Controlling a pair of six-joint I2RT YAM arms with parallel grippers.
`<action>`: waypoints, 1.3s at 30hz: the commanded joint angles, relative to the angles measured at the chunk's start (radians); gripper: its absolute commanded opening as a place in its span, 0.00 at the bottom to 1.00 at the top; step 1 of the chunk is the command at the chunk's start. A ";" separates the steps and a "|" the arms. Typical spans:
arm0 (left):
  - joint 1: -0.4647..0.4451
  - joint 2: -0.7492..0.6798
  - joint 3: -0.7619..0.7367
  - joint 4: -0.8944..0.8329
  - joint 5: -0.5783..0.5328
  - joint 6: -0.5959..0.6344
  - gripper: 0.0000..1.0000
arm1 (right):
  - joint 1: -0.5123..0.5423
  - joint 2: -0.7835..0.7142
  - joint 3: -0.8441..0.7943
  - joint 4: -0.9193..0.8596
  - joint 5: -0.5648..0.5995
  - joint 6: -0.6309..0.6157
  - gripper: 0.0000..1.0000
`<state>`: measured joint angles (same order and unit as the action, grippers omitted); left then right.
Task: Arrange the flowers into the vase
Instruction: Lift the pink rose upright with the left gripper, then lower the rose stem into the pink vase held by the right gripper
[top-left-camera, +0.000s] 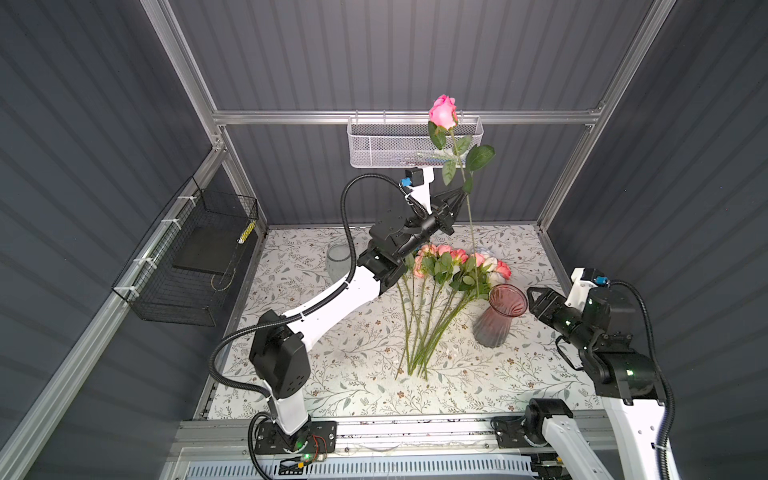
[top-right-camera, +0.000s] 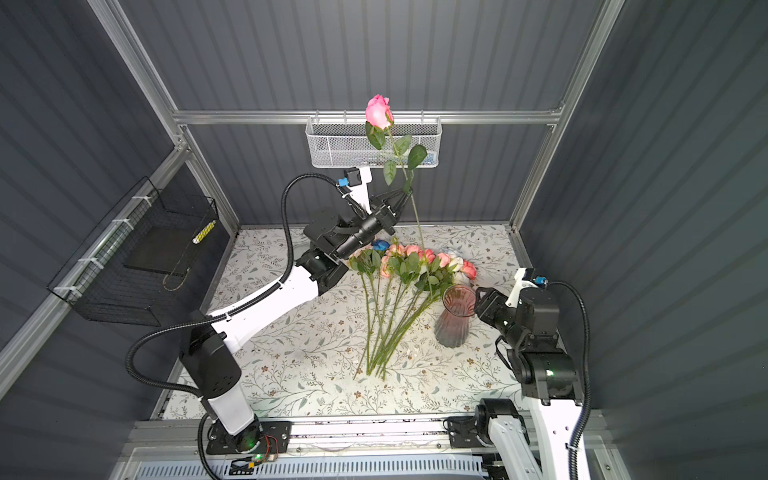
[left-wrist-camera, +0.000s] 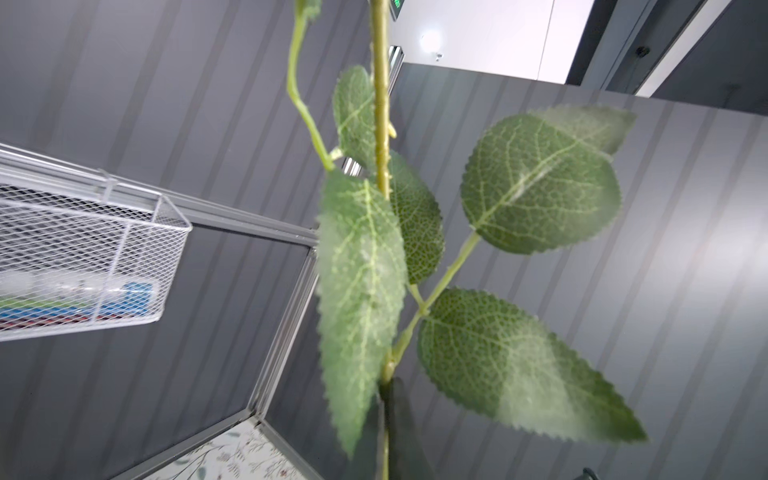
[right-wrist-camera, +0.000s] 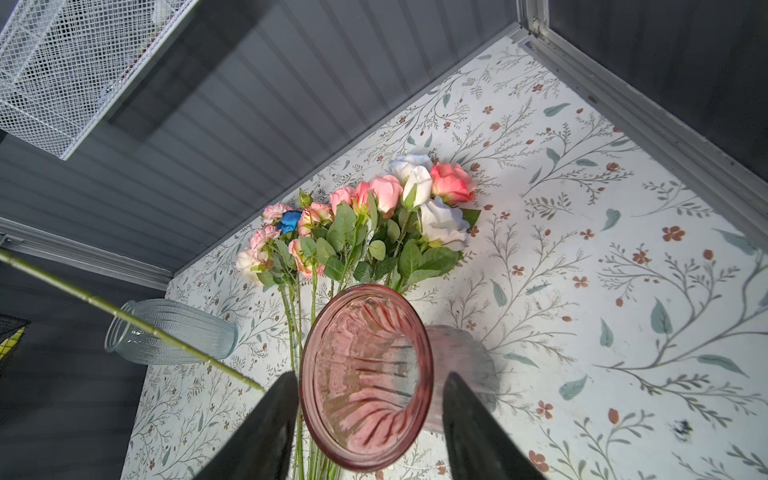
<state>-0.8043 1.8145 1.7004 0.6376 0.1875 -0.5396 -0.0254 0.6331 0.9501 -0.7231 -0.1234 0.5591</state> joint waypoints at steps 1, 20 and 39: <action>-0.007 0.034 0.092 0.071 0.055 -0.064 0.00 | 0.001 -0.004 -0.001 -0.019 0.025 -0.015 0.58; -0.089 0.178 0.140 0.103 0.078 -0.028 0.00 | 0.001 0.006 -0.051 0.020 0.041 -0.014 0.59; -0.200 0.188 -0.101 -0.031 0.085 0.210 0.13 | 0.001 -0.001 -0.071 0.017 0.064 -0.014 0.63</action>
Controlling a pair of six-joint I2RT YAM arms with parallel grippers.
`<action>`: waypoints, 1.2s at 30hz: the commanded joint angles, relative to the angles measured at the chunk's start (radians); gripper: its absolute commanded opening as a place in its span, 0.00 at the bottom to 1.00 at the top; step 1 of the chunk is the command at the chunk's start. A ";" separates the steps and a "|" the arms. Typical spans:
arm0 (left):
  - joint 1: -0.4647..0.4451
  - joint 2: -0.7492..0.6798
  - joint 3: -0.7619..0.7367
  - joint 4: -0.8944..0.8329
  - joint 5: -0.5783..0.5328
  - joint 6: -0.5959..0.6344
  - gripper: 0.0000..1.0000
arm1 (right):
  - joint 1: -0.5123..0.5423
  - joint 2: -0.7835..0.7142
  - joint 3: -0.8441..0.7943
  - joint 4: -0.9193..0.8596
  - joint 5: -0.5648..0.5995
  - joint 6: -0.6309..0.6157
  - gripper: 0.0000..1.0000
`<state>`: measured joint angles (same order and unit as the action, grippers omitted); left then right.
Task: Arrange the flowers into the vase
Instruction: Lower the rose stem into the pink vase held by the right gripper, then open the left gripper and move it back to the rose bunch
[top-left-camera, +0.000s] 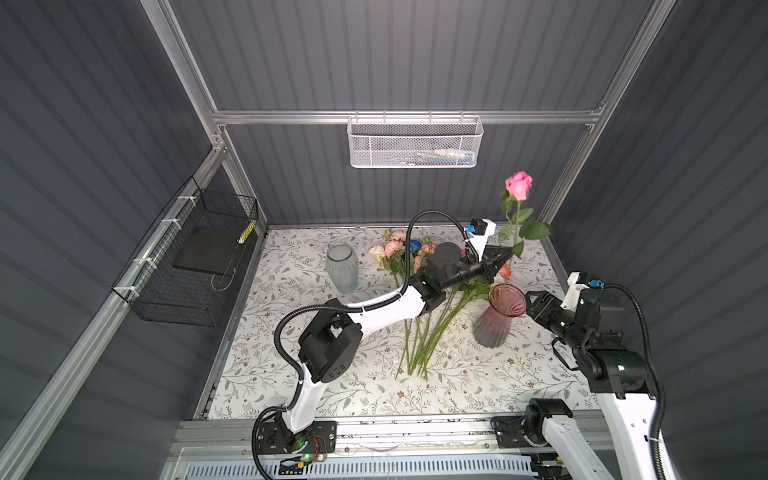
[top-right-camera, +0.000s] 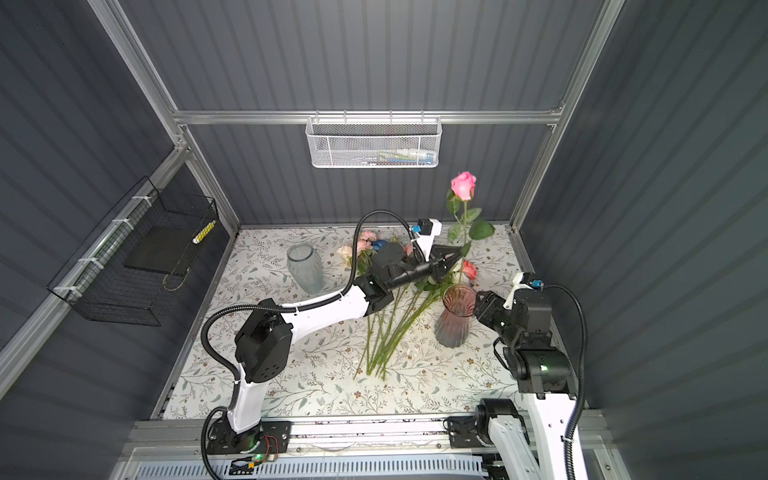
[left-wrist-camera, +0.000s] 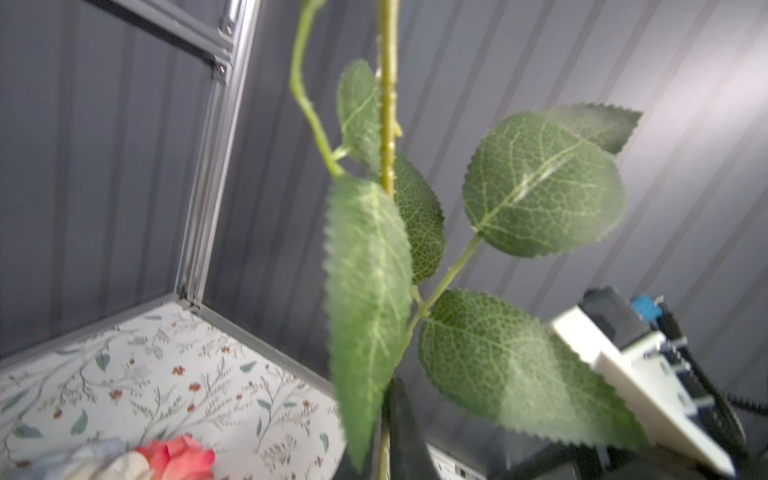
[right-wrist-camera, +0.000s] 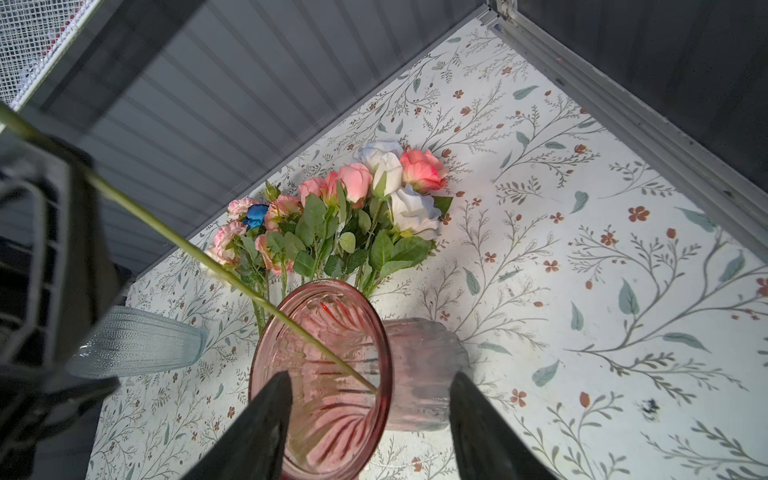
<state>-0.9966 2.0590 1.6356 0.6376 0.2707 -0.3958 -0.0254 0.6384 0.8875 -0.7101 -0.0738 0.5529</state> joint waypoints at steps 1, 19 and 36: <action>-0.007 -0.064 -0.050 -0.043 0.003 0.075 0.16 | 0.001 -0.005 -0.008 0.006 0.013 -0.008 0.63; -0.008 -0.321 -0.212 -0.379 -0.106 0.240 0.81 | 0.001 -0.011 0.004 0.008 -0.007 0.006 0.64; 0.147 -0.538 -0.471 -0.670 -0.340 0.228 0.60 | 0.001 -0.023 -0.004 0.000 0.016 -0.006 0.64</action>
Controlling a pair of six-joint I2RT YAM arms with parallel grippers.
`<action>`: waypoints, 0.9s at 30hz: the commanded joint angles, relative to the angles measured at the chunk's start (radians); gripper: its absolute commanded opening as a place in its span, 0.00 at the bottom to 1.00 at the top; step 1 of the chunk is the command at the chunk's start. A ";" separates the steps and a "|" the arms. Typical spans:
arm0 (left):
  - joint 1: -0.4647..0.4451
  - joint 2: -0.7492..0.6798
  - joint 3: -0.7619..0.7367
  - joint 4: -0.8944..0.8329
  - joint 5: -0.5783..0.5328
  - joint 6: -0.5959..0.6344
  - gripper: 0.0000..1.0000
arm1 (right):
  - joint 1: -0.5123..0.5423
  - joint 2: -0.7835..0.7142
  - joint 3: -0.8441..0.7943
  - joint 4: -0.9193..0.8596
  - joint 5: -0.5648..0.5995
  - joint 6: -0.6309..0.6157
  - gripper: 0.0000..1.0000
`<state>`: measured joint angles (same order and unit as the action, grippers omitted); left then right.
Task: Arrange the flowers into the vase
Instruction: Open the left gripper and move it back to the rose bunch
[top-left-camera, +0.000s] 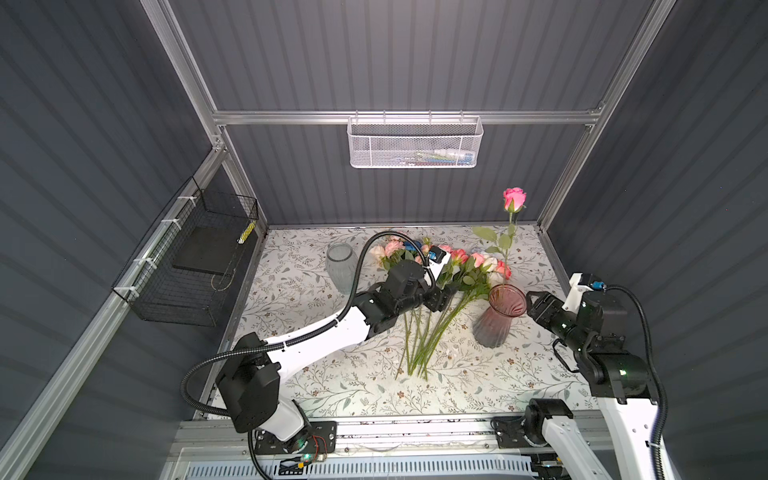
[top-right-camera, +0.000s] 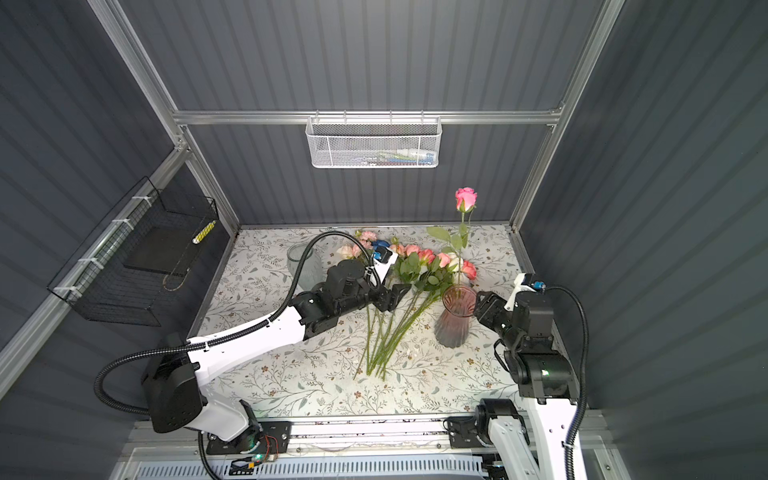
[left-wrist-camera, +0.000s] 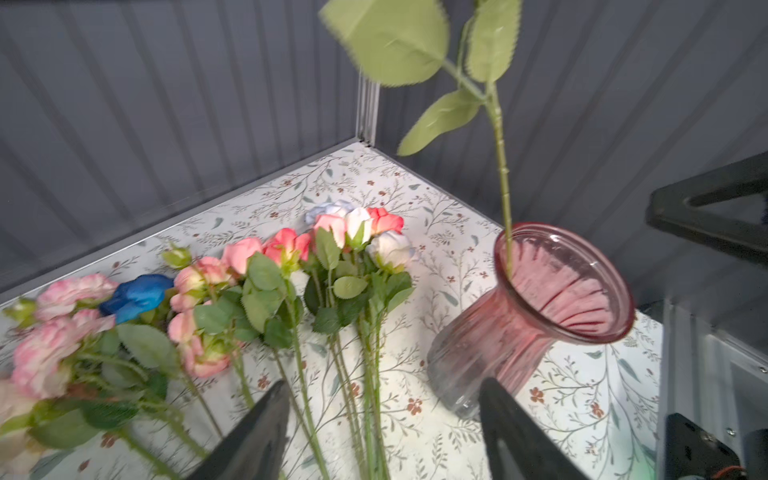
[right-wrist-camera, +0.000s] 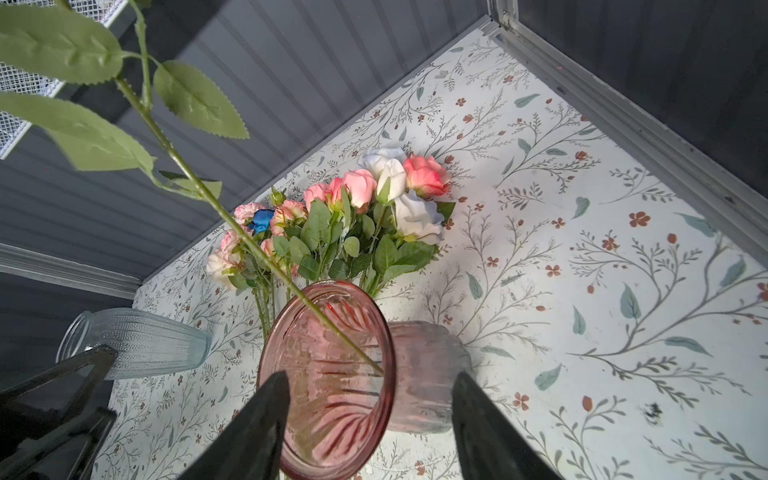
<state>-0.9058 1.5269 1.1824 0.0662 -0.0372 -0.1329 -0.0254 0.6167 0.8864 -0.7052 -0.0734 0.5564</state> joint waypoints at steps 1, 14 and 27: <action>0.079 0.014 -0.015 -0.134 -0.014 -0.057 0.54 | 0.001 -0.003 -0.008 -0.003 0.018 -0.007 0.64; 0.012 0.436 0.271 -0.402 0.056 -0.020 0.34 | 0.001 0.024 -0.059 0.020 0.007 0.013 0.63; 0.029 0.617 0.501 -0.481 -0.134 -0.020 0.41 | 0.001 0.041 -0.080 0.039 0.004 0.000 0.63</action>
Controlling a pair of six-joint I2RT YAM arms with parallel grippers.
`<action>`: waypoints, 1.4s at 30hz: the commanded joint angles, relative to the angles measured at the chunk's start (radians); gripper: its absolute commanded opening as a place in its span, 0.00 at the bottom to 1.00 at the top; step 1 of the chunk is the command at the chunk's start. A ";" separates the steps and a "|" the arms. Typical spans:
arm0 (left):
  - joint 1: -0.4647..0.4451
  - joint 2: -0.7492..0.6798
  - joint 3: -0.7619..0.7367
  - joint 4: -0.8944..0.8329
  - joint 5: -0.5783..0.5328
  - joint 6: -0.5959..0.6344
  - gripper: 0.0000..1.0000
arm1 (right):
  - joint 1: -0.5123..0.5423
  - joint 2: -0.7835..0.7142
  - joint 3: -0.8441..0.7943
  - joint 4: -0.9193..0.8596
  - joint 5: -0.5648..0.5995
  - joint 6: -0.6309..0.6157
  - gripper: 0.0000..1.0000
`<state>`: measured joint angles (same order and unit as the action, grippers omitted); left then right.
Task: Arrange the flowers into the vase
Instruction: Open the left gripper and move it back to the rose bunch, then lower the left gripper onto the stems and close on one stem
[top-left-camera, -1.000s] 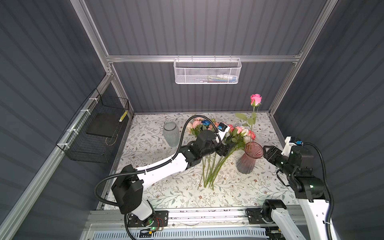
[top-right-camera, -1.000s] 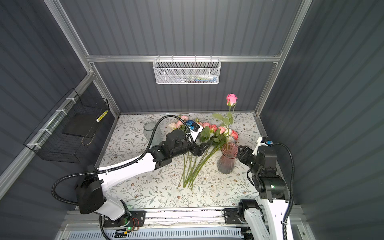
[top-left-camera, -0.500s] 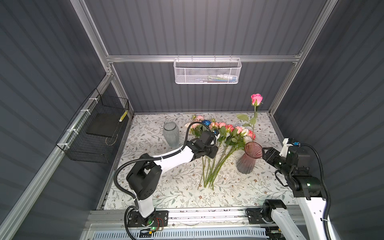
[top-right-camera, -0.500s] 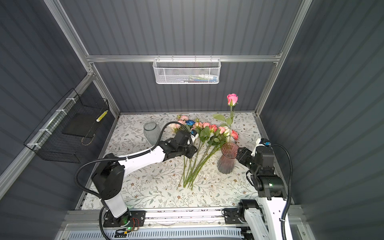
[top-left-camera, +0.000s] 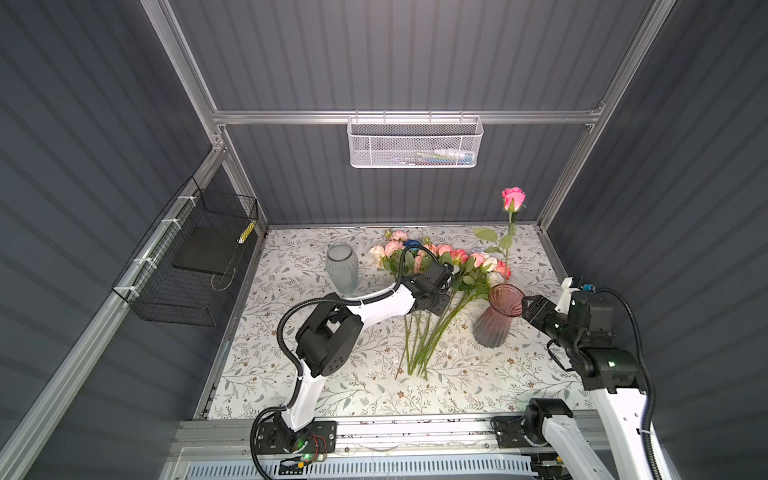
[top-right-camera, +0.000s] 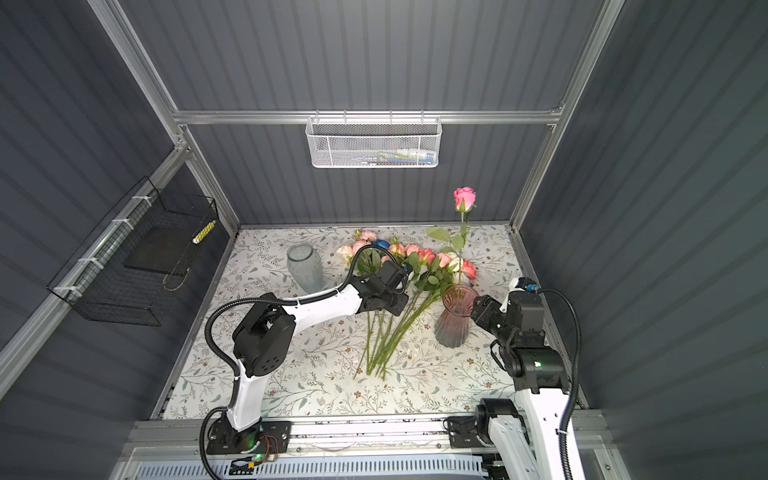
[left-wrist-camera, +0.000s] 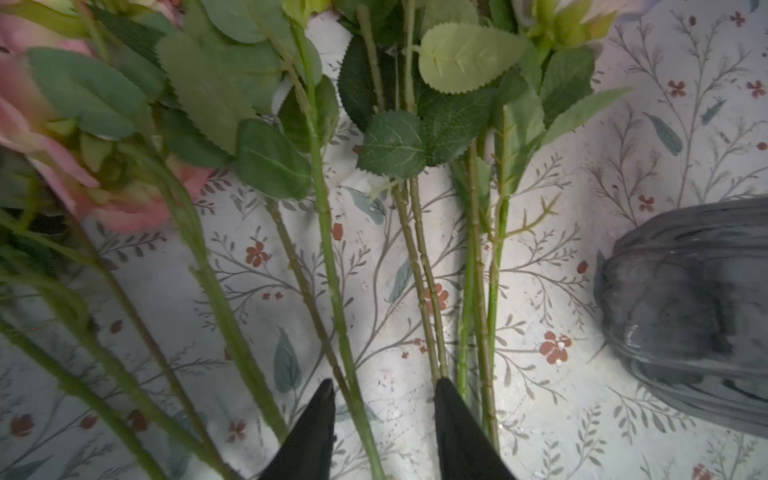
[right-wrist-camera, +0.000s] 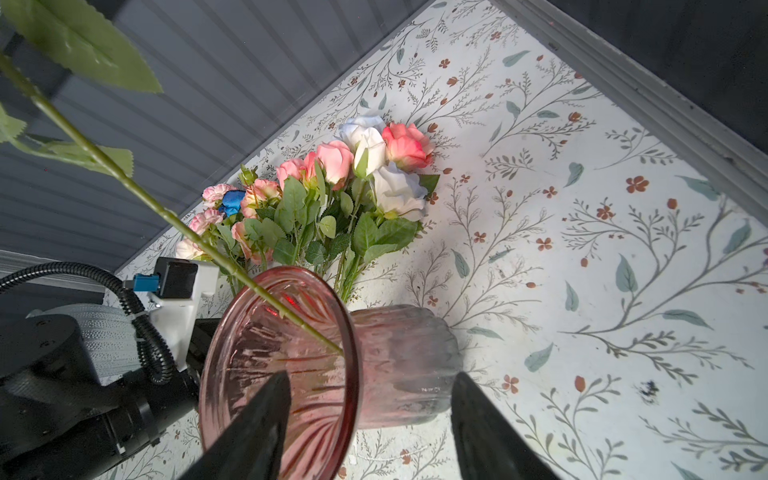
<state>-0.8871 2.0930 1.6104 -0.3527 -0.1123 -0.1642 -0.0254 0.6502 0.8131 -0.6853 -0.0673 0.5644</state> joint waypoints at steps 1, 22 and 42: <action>0.013 0.071 0.090 -0.075 -0.057 0.018 0.41 | 0.001 0.011 -0.009 0.025 -0.001 -0.008 0.63; 0.018 0.048 0.109 -0.110 -0.024 0.013 0.21 | 0.001 0.006 -0.006 0.027 0.001 -0.006 0.63; 0.139 0.066 0.117 -0.175 -0.073 -0.057 0.35 | 0.001 0.003 -0.017 0.026 -0.023 0.006 0.64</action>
<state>-0.7811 2.1307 1.6825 -0.4633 -0.1520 -0.1963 -0.0254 0.6601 0.8040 -0.6586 -0.0841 0.5686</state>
